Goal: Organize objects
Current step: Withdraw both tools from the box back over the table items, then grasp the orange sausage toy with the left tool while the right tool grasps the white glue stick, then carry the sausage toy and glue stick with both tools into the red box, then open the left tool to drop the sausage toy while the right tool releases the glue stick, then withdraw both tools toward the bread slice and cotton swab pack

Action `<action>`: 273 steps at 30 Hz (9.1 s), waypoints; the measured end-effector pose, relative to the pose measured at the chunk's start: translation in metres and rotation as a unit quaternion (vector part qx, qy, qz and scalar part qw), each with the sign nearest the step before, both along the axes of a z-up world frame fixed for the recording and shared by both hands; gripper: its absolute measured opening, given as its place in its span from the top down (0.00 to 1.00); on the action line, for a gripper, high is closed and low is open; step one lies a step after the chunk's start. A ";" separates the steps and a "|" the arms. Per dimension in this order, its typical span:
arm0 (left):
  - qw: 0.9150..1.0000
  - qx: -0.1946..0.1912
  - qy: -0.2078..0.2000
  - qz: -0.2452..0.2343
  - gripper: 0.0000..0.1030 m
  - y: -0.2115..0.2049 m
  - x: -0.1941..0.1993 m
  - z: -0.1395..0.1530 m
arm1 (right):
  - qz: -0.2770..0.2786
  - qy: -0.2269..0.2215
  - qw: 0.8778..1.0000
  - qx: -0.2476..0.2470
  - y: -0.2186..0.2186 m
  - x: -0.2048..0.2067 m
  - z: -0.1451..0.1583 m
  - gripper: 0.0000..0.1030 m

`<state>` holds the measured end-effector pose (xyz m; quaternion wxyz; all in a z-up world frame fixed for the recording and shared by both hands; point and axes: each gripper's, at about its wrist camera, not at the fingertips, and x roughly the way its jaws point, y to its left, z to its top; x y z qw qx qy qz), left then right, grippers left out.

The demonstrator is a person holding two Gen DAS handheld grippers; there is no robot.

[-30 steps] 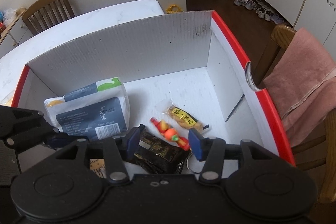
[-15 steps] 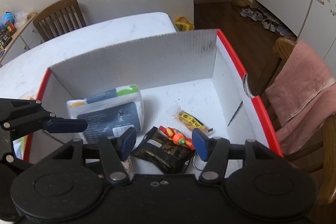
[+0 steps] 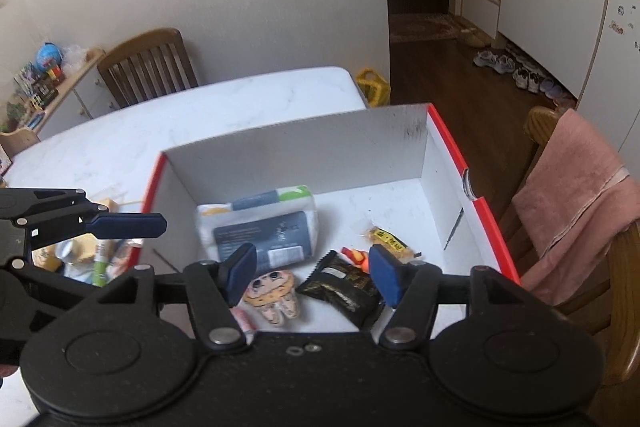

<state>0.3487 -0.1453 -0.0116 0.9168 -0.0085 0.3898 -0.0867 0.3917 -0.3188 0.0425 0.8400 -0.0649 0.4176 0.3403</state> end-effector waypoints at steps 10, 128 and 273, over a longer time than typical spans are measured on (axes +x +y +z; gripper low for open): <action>0.999 -0.015 -0.034 0.002 0.36 0.016 -0.047 0.021 | -0.018 -0.030 0.999 0.024 0.004 -0.048 0.024 0.36; 0.985 -0.019 -0.008 0.171 0.56 0.257 -0.199 -0.074 | 0.034 0.010 0.999 0.031 0.218 -0.157 -0.041 0.84; 0.999 0.014 0.010 0.048 0.37 -0.001 -0.020 0.015 | 0.031 0.028 0.999 0.012 0.000 0.008 0.005 0.50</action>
